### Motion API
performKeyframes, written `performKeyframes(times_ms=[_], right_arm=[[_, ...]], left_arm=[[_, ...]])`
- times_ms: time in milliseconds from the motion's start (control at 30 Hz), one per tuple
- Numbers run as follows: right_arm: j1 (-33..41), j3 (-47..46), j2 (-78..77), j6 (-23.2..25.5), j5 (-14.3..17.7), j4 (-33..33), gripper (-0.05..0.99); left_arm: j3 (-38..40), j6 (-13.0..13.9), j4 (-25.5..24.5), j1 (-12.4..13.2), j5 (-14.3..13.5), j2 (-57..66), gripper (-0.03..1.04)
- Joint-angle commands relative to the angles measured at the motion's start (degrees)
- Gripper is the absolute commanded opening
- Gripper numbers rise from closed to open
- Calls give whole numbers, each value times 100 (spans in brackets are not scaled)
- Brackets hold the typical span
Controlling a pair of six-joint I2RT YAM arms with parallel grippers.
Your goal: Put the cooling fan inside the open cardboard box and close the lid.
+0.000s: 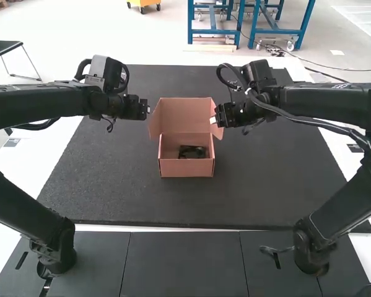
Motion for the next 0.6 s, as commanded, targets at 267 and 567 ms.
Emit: performKeyframes(times_ms=[267,567], right_arm=[[-105,310,-14,-28,-76,-8,68],[-105,310,-14,-28,-85,-34,68]], left_arm=[[179,47,-22,-318,273,-10,94],[179,11,-22,-371,291,-10,94]])
